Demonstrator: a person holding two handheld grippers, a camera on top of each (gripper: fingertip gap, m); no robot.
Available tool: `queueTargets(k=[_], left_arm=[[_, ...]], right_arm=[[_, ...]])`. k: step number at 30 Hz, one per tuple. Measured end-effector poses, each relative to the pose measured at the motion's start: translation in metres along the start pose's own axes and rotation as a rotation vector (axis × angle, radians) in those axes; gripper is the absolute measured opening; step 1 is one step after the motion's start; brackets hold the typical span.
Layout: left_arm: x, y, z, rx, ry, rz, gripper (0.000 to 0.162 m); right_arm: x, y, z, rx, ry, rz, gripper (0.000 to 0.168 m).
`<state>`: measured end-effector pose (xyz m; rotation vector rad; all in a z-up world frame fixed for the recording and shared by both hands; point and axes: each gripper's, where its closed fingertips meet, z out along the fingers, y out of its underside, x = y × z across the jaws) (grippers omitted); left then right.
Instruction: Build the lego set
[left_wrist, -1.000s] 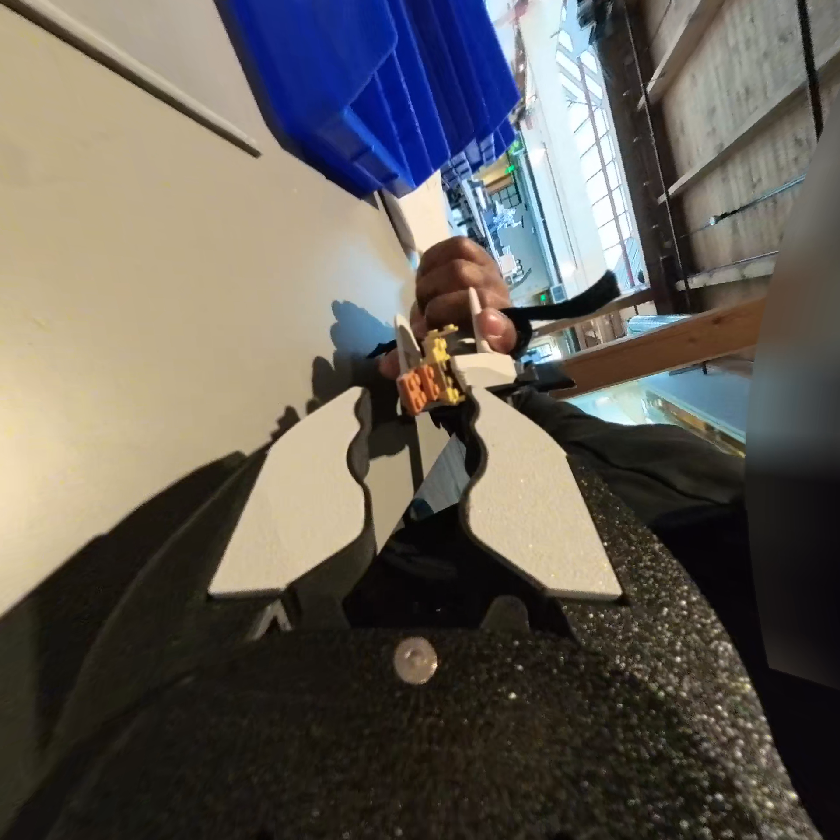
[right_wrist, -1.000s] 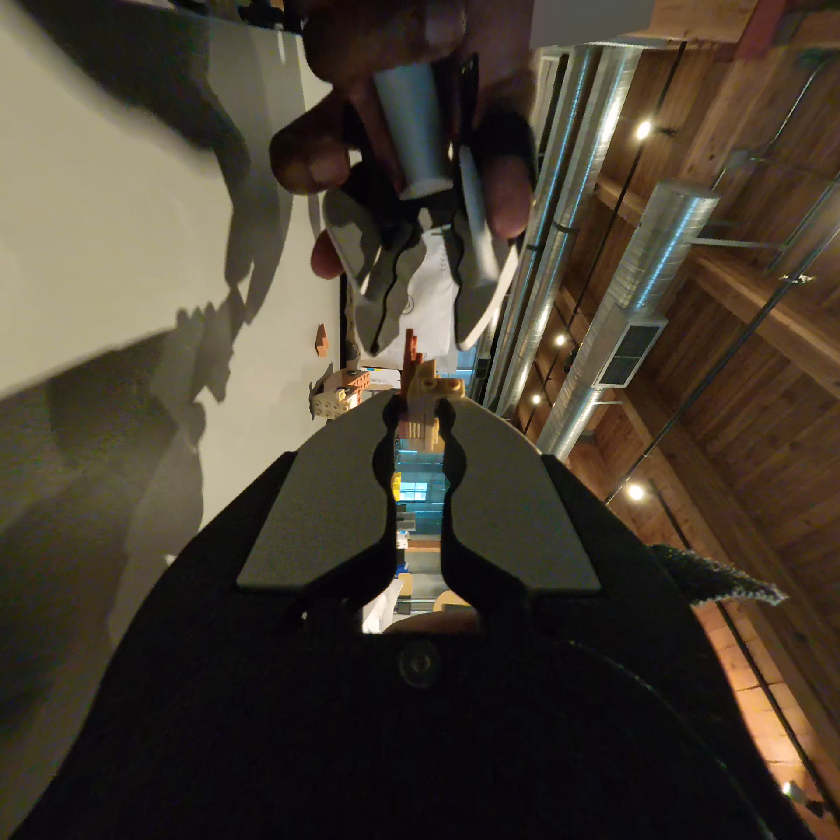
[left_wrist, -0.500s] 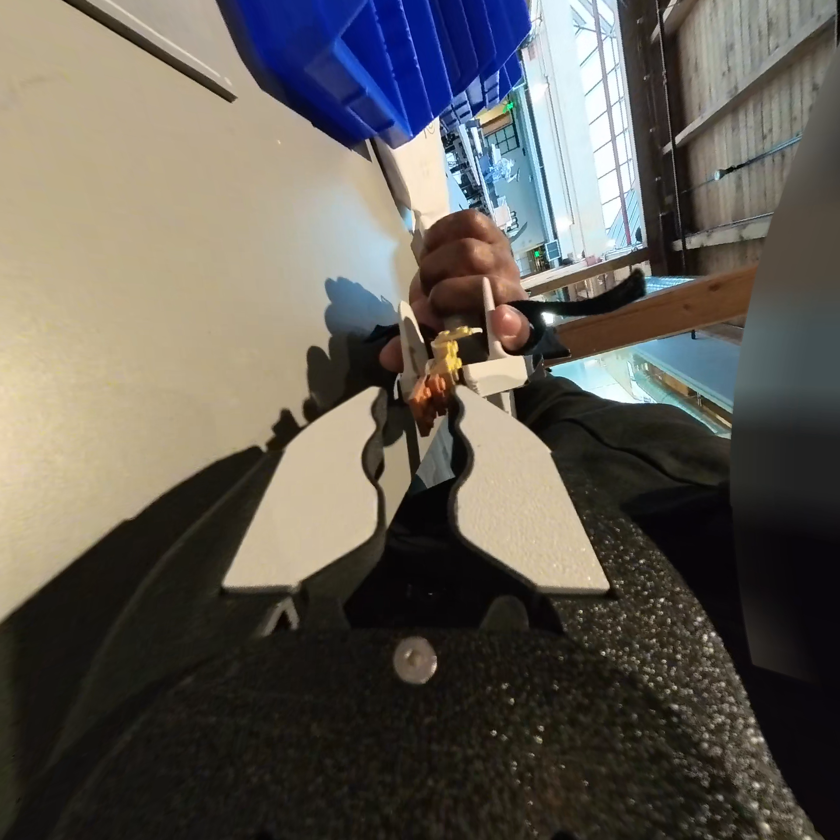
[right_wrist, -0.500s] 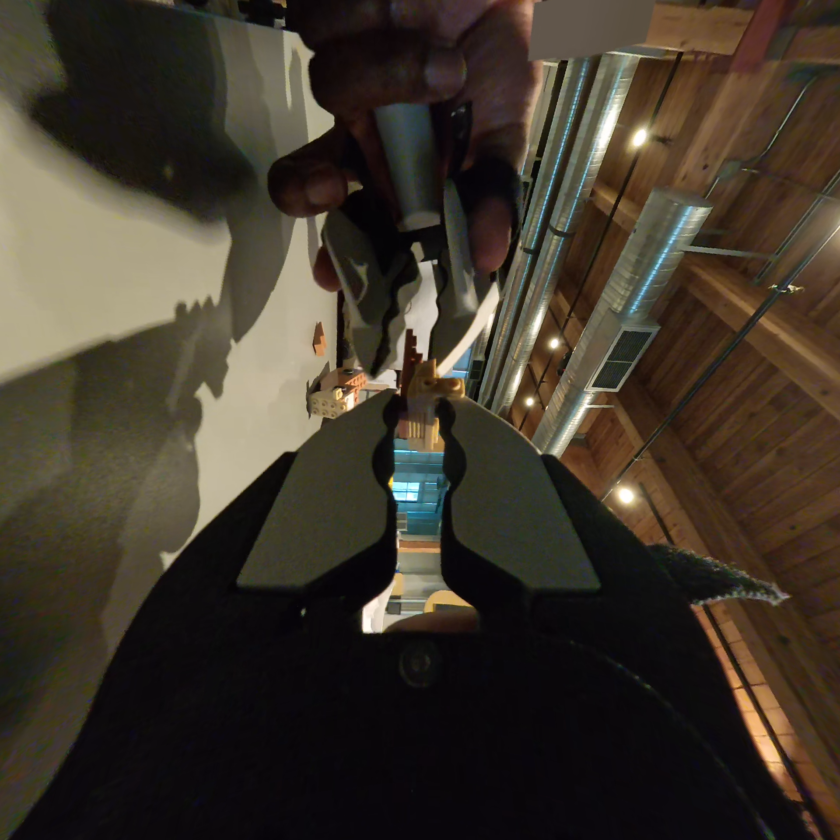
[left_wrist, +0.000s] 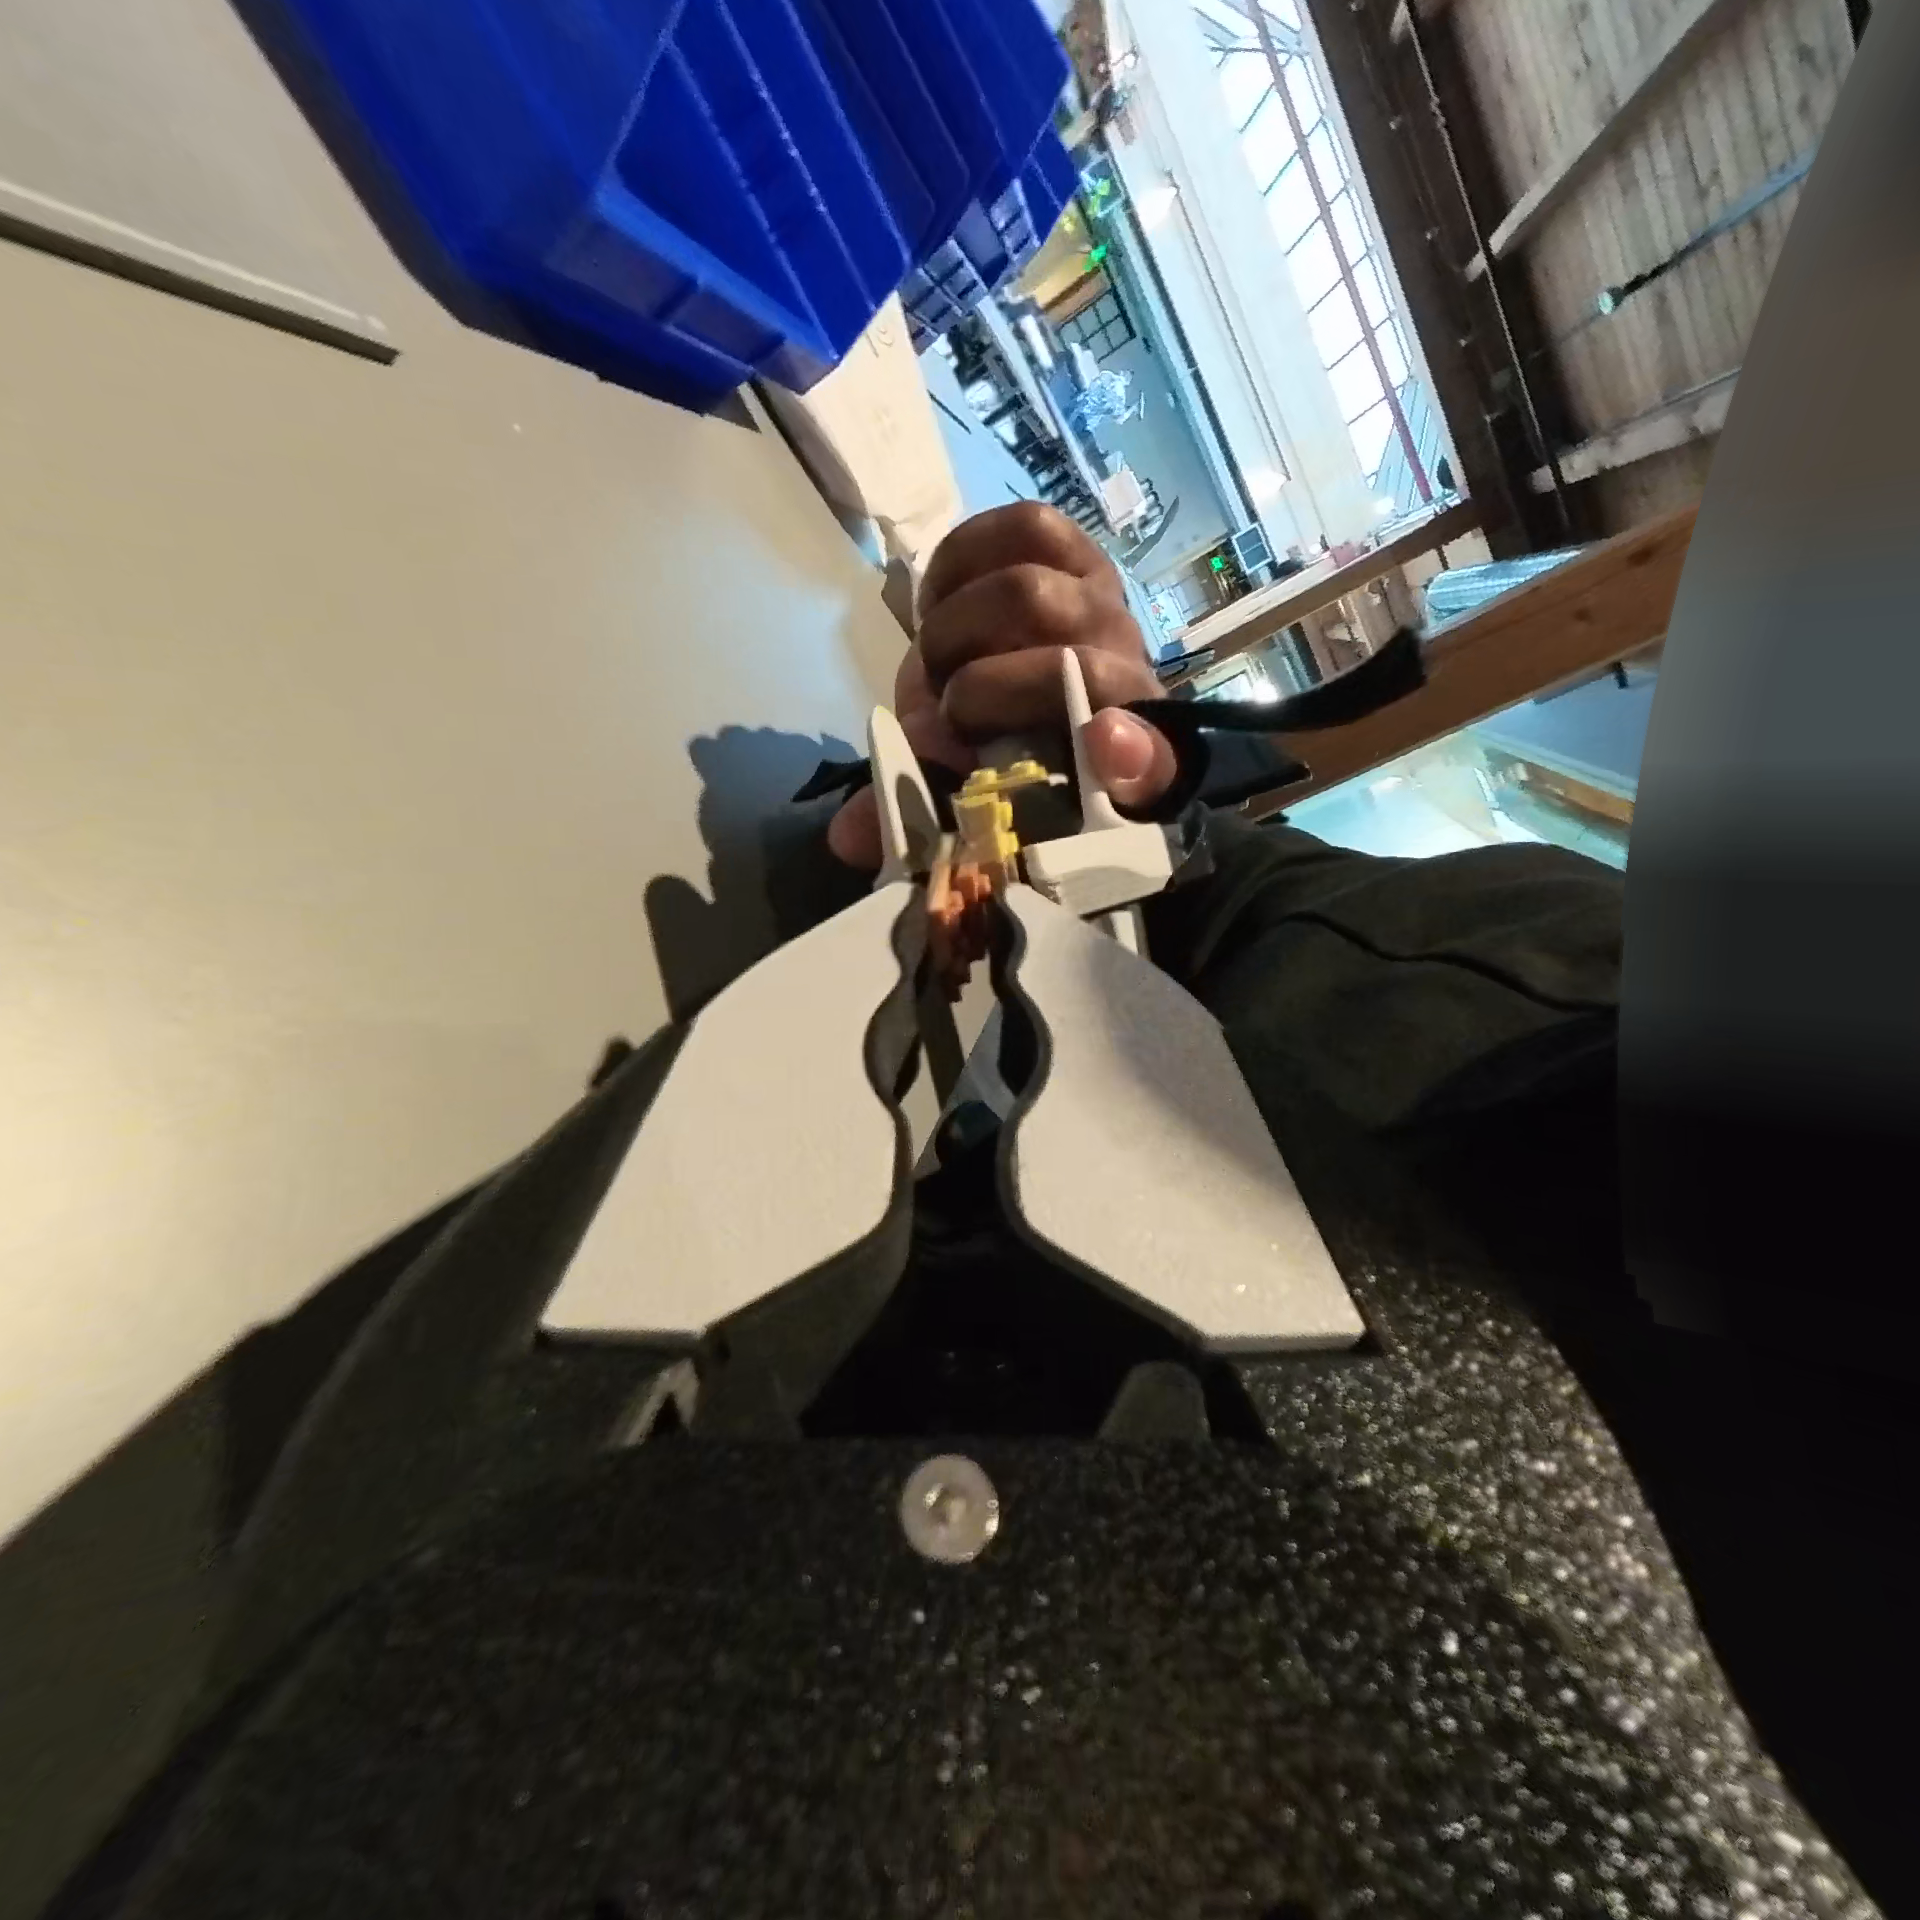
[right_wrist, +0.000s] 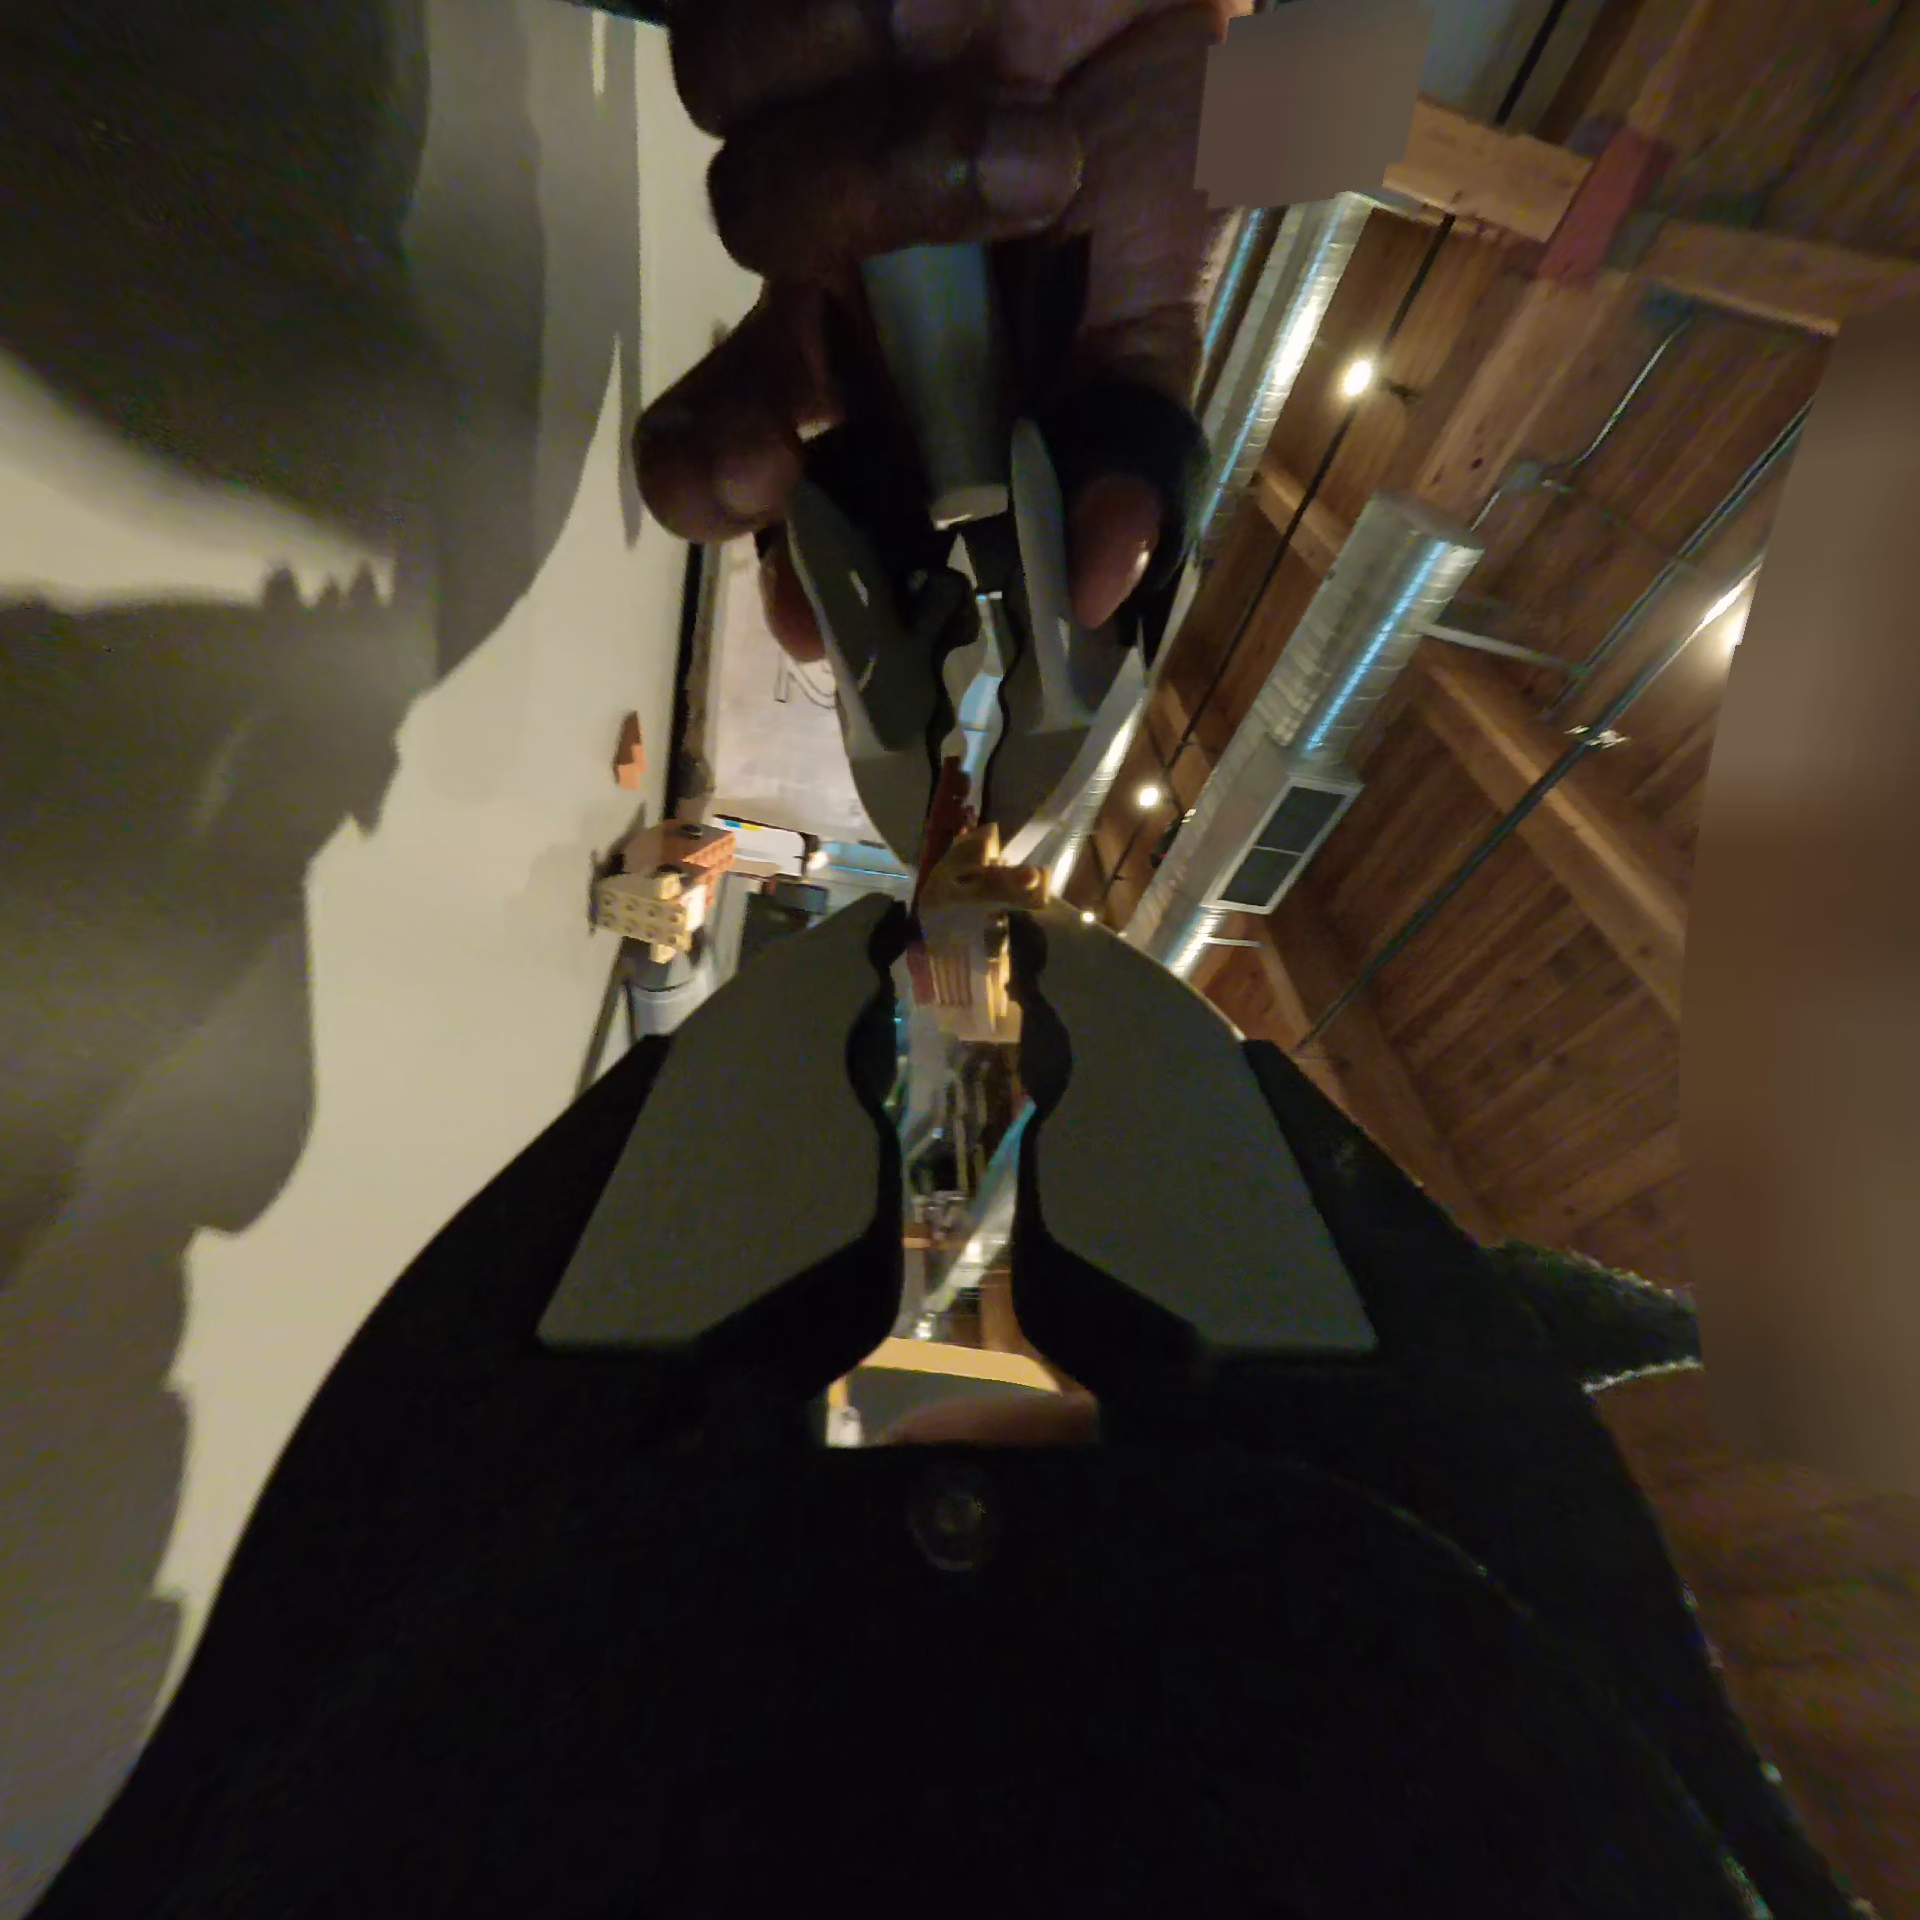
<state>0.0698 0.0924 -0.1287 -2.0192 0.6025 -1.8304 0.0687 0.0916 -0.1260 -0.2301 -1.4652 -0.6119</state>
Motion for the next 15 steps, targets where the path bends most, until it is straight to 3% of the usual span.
queueTargets(k=[15], left_arm=[[0.016, -0.002, 0.0, 0.01, 0.004, 0.19, 0.007]], right_arm=[[0.013, -0.005, -0.001, -0.011, 0.044, -0.075, 0.022]])
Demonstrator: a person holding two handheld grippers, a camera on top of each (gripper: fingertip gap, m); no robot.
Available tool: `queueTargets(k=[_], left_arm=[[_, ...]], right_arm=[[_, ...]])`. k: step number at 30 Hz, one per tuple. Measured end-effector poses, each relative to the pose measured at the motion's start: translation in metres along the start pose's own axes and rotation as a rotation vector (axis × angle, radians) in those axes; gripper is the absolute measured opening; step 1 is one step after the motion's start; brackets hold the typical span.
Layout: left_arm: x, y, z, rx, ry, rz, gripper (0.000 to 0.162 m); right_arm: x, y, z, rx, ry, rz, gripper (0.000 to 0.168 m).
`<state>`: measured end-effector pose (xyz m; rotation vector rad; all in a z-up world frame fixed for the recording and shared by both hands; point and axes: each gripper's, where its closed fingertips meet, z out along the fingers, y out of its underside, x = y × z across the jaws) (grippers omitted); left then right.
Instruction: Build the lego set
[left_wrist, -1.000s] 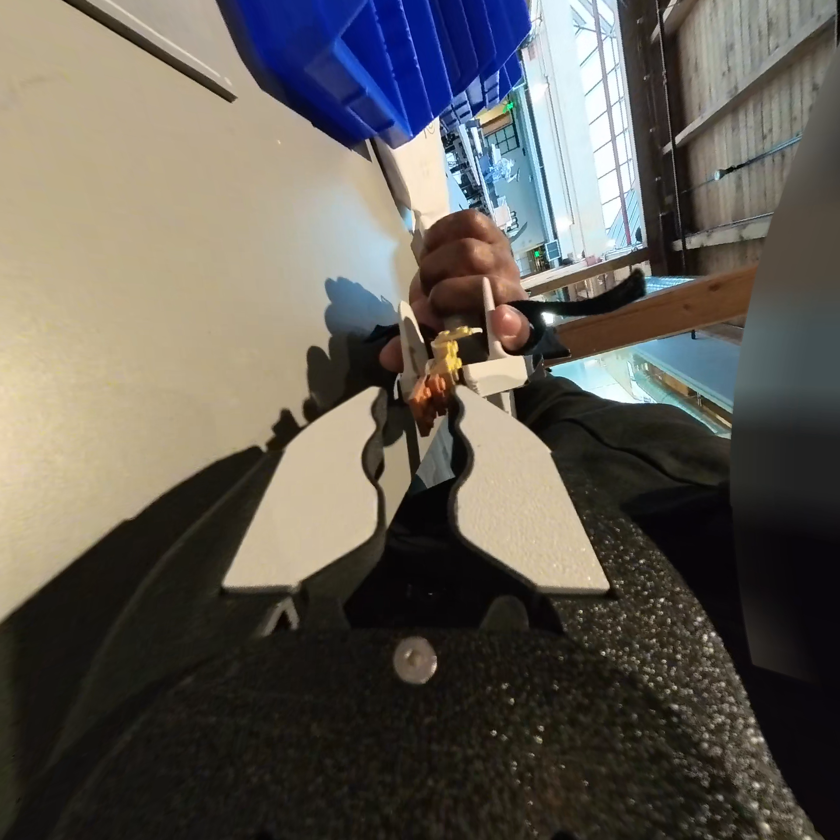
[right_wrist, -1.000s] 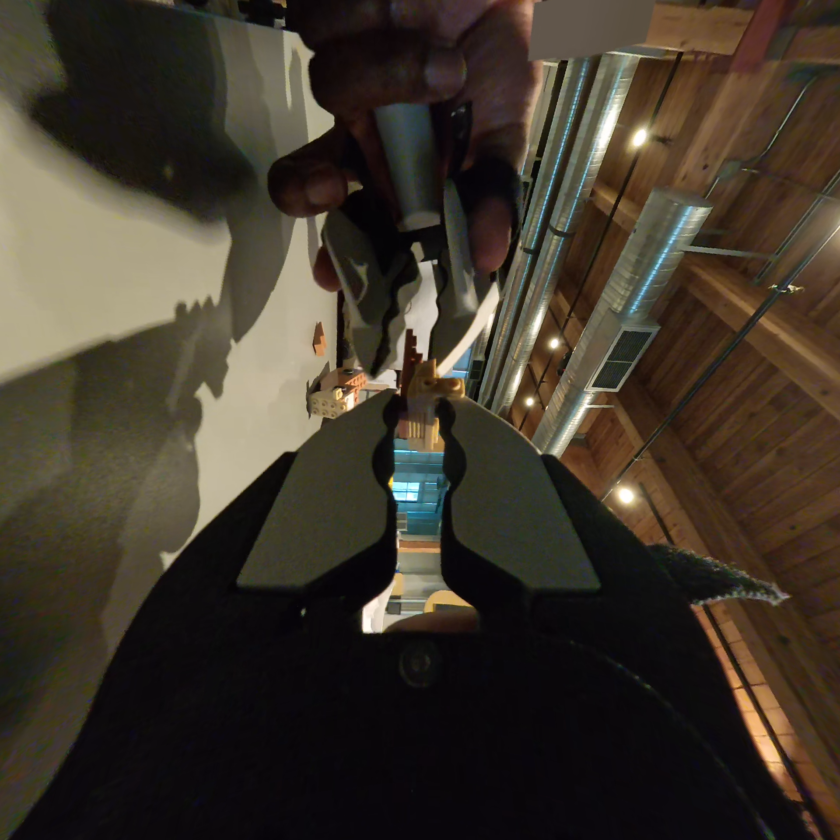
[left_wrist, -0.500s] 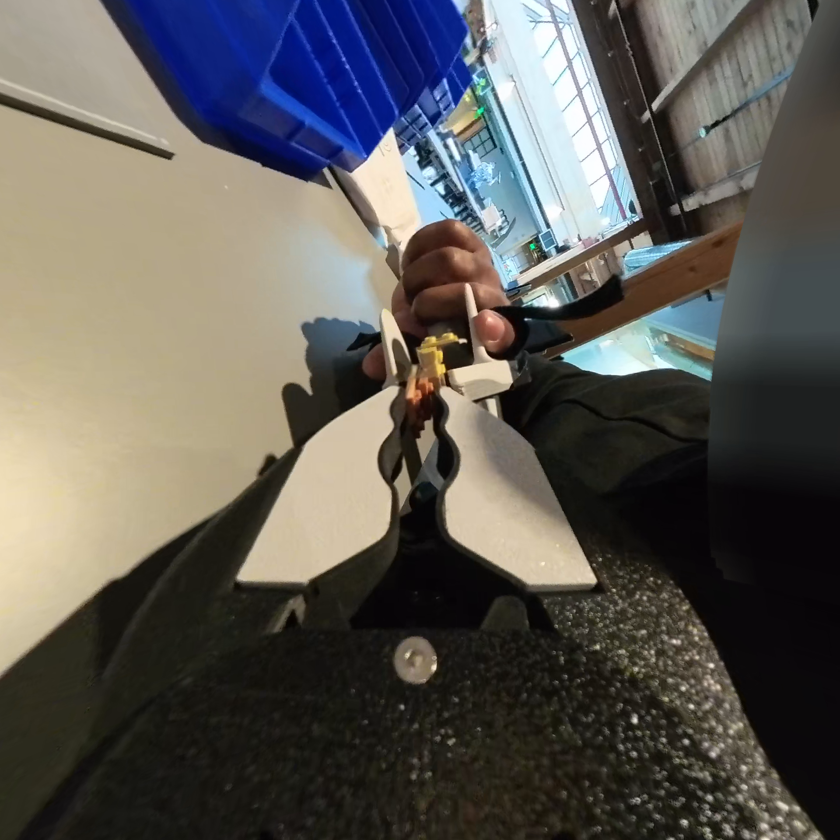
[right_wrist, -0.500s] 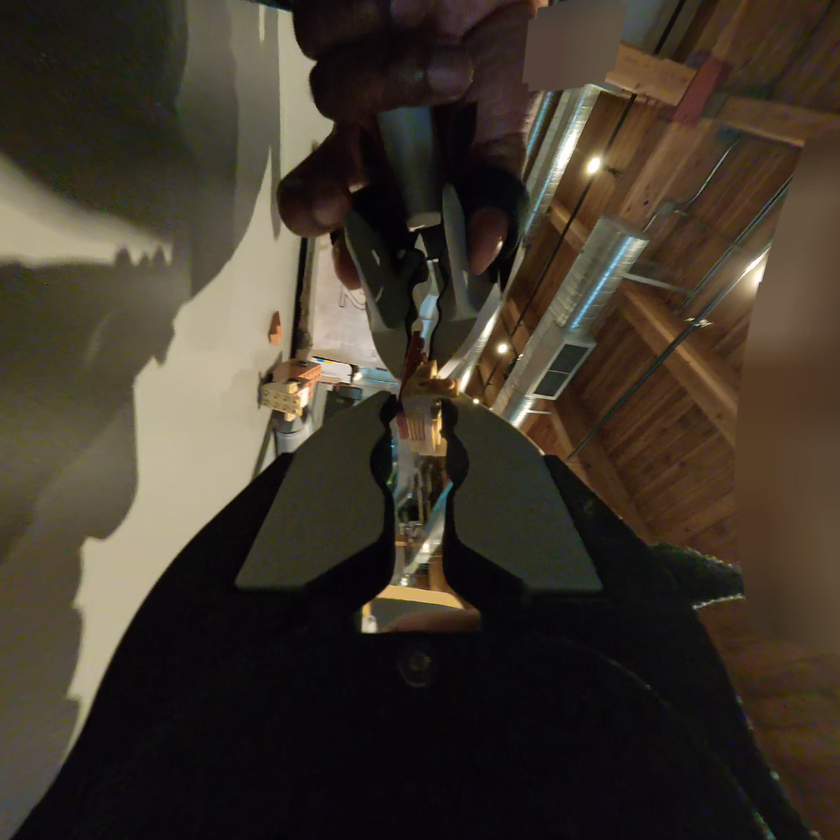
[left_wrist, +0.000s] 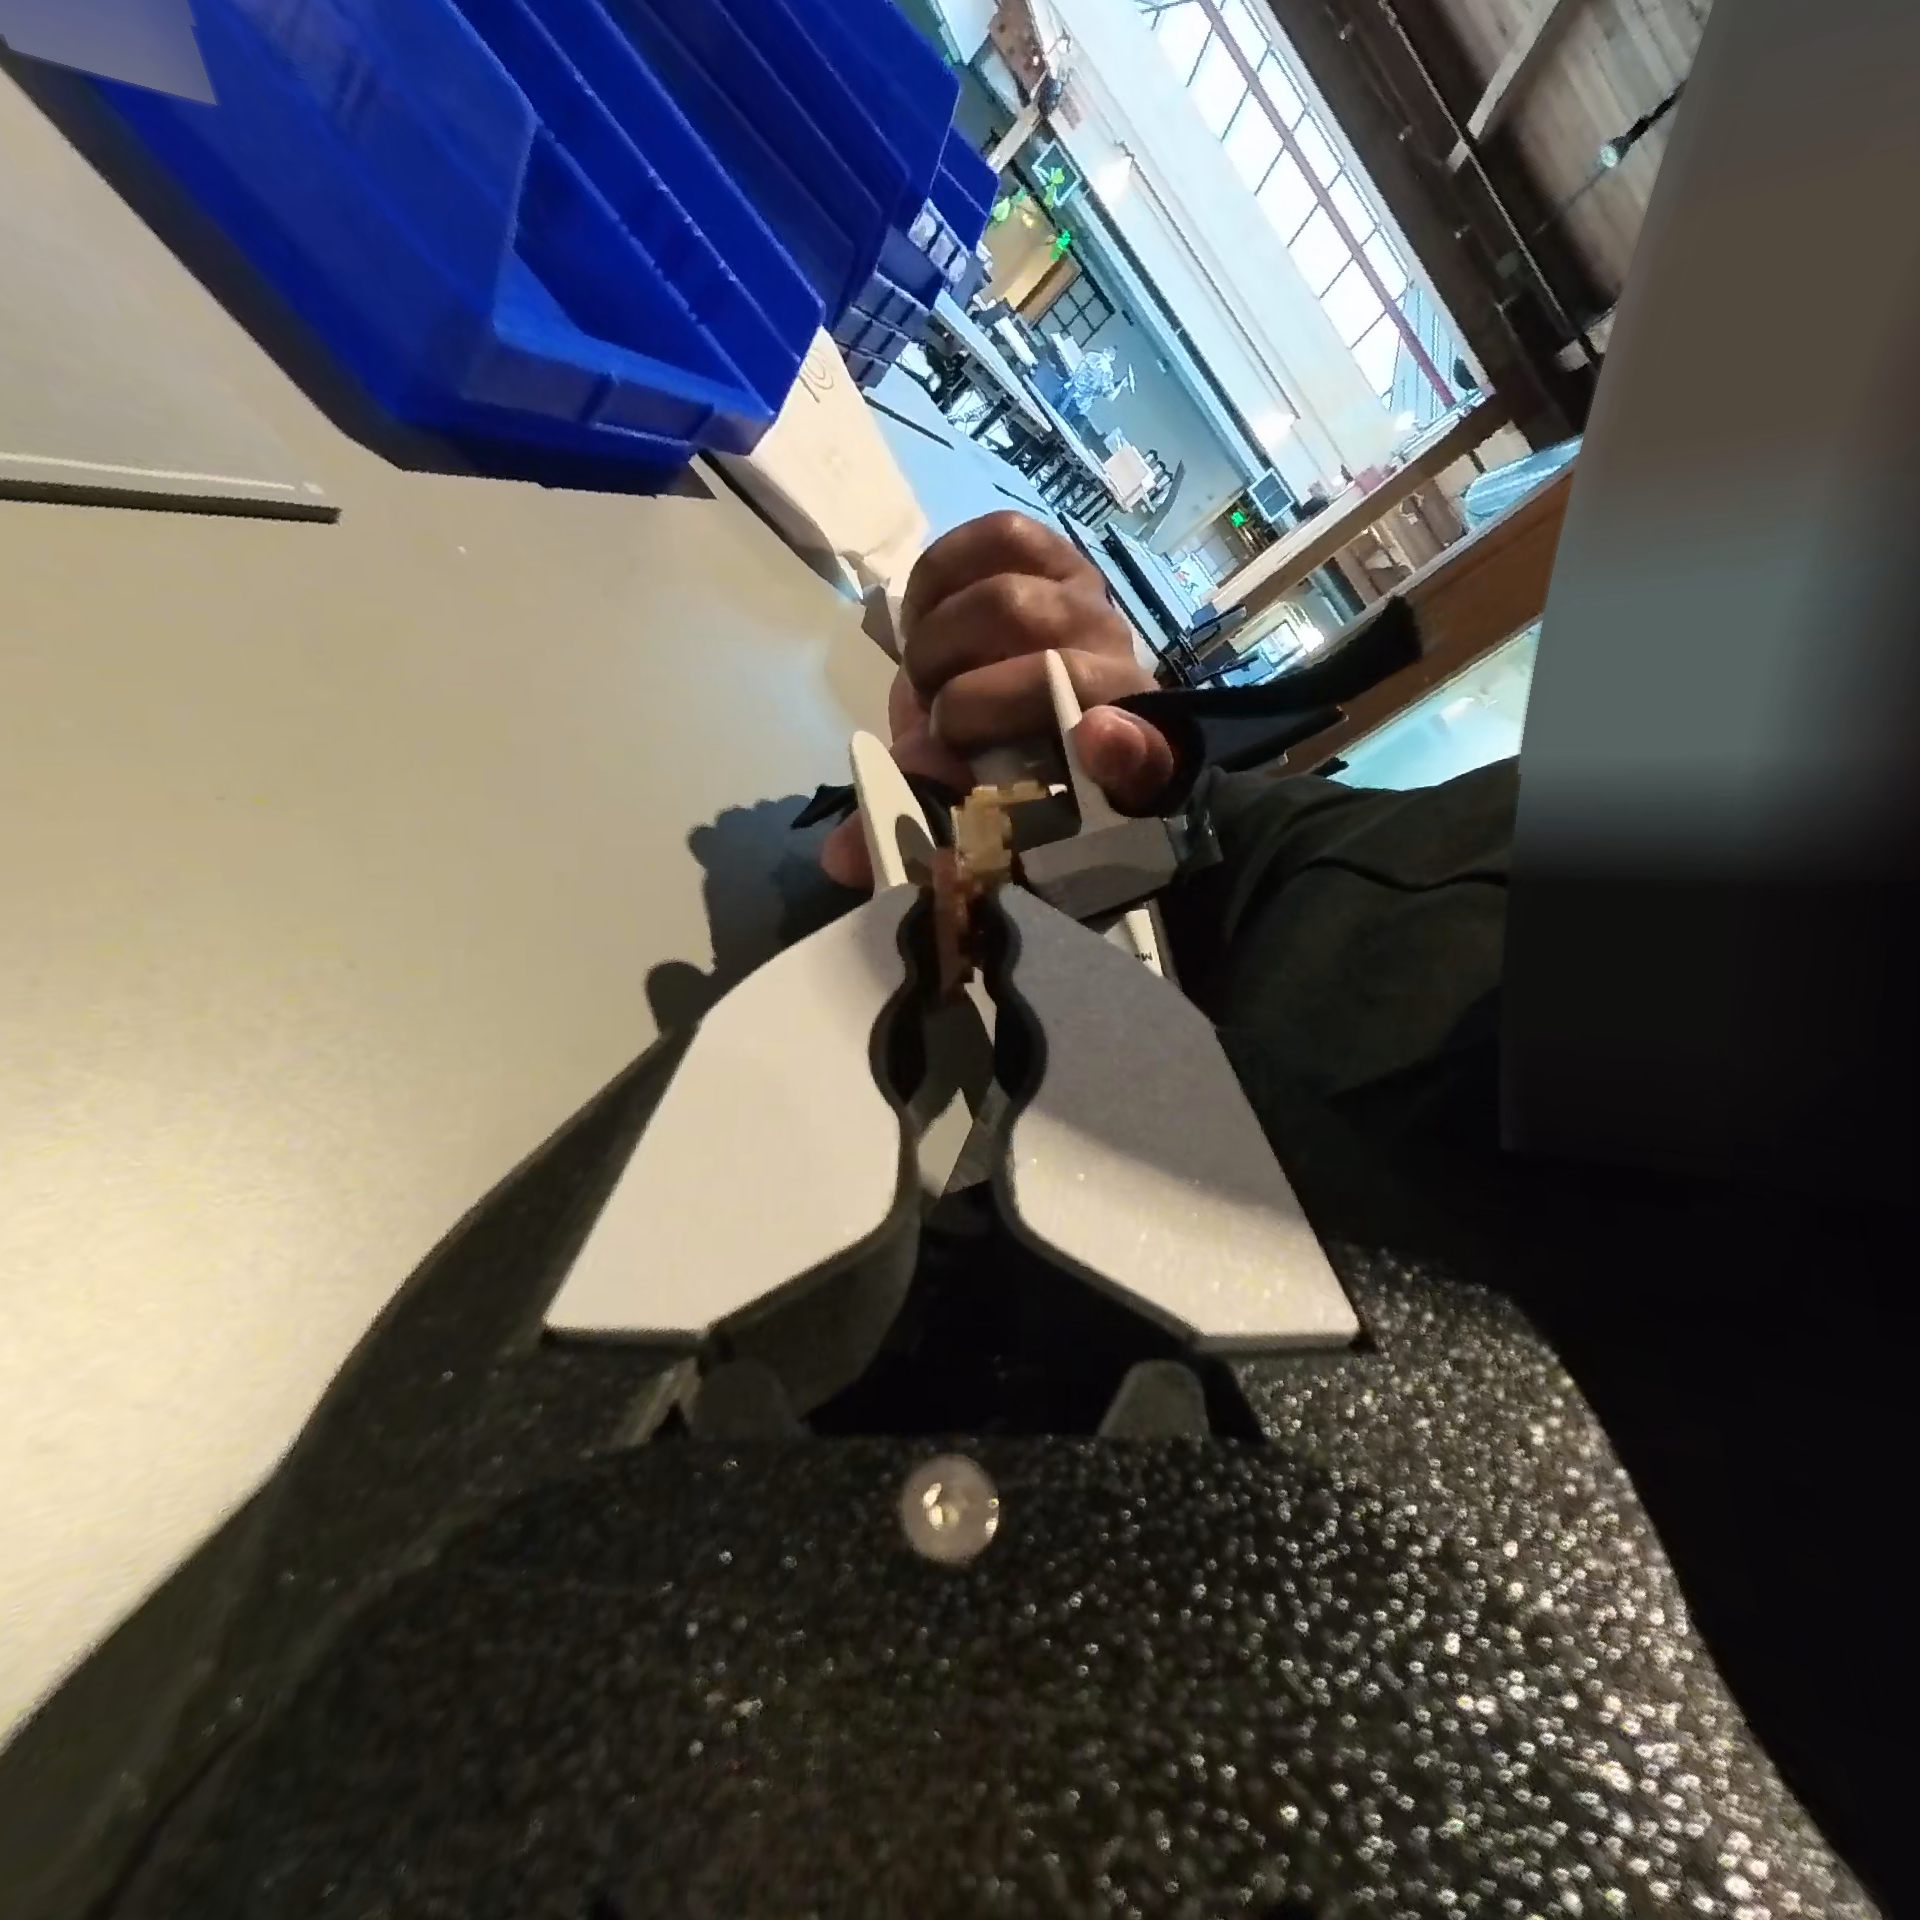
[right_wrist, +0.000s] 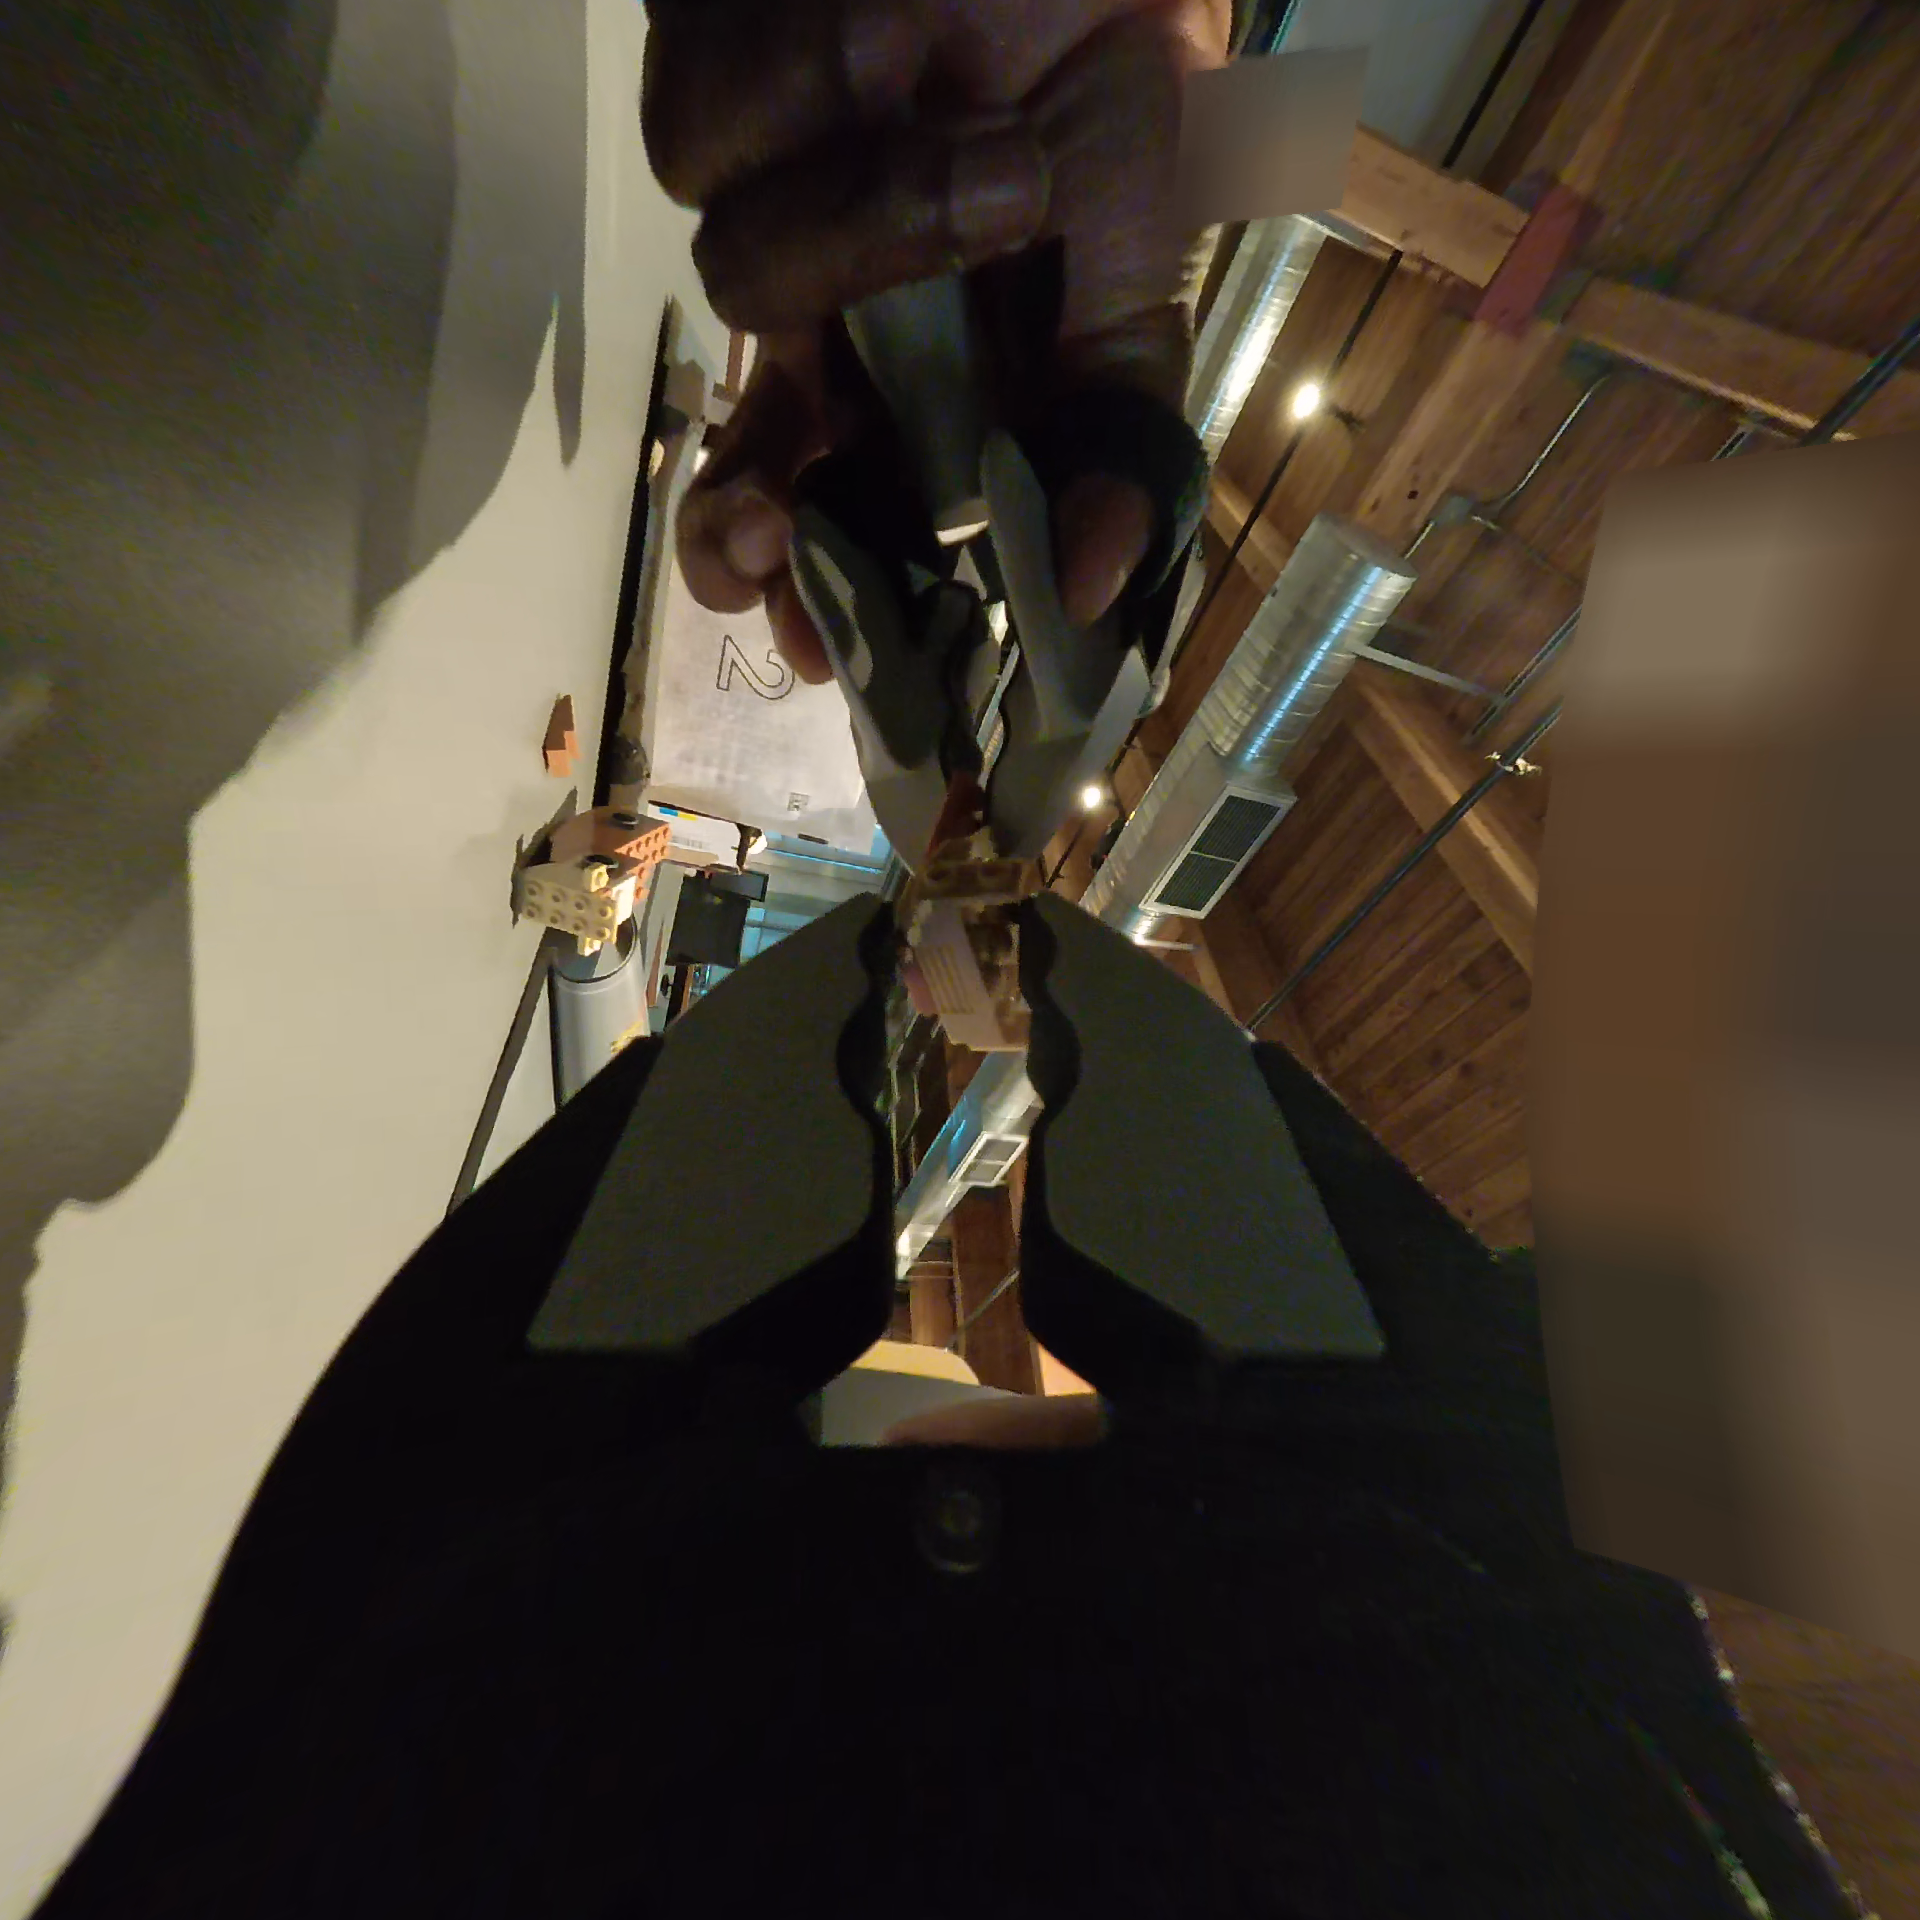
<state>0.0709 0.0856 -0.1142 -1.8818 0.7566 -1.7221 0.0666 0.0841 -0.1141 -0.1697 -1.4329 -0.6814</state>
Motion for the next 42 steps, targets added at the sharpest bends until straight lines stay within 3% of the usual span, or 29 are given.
queueTargets(k=[18, 27, 31, 37, 42], left_arm=[[0.008, -0.006, -0.001, 0.029, 0.048, 0.114, 0.006], [-0.007, -0.027, -0.02, 0.216, 0.05, 0.173, 0.006], [-0.013, -0.036, -0.028, 0.277, 0.009, 0.343, 0.007], [-0.006, -0.043, -0.03, 0.353, -0.003, 0.677, 0.007], [-0.002, -0.038, -0.024, 0.333, 0.035, 0.808, 0.006]], right_arm=[[0.008, 0.003, 0.001, -0.014, 0.05, 0.02, 0.024], [0.008, 0.012, -0.001, -0.026, 0.022, 0.16, 0.024], [0.009, 0.02, -0.003, -0.009, -0.053, 0.501, 0.023], [0.003, 0.021, 0.01, 0.12, -0.324, 1.501, 0.041], [0.002, 0.019, 0.013, 0.194, -0.406, 1.772, 0.047]])
